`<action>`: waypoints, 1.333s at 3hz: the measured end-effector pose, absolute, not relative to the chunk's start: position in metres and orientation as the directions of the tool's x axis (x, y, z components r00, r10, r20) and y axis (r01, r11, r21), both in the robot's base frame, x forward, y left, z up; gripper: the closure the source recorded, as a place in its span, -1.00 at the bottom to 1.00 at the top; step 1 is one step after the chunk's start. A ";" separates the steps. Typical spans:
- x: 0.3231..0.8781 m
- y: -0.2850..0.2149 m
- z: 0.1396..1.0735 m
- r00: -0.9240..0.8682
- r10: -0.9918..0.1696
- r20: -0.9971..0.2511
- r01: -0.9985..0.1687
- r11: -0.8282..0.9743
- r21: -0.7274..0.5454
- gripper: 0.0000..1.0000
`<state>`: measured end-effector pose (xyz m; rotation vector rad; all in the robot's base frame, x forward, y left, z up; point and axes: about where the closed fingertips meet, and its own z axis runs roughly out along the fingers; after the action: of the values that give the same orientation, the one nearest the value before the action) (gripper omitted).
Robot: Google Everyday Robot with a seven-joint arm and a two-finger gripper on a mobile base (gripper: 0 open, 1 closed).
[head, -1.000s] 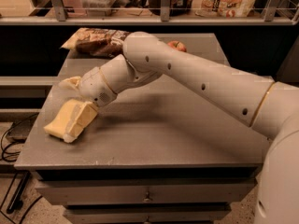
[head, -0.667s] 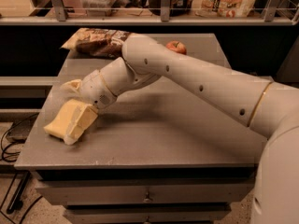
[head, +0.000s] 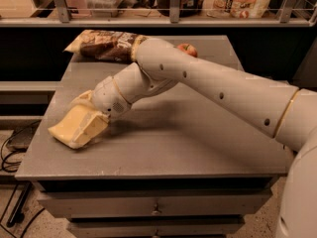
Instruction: Pick sponge
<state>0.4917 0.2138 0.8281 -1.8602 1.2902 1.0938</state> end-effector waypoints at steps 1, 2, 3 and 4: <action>0.495 0.199 0.838 0.184 -0.443 -0.877 -0.952 -0.303 -0.047 0.31; 0.503 0.175 0.869 0.231 -0.460 -0.857 -0.953 -0.283 -0.105 0.77; 0.511 0.139 0.923 0.296 -0.439 -0.848 -0.945 -0.266 -0.192 1.00; 0.512 0.101 0.985 0.376 -0.404 -0.834 -0.922 -0.254 -0.293 1.00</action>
Offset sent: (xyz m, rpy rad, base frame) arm 0.0273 -0.0792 0.0949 -0.0355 -0.1902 -0.0826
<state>0.5120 0.1009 0.9853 -1.8284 1.1549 0.8085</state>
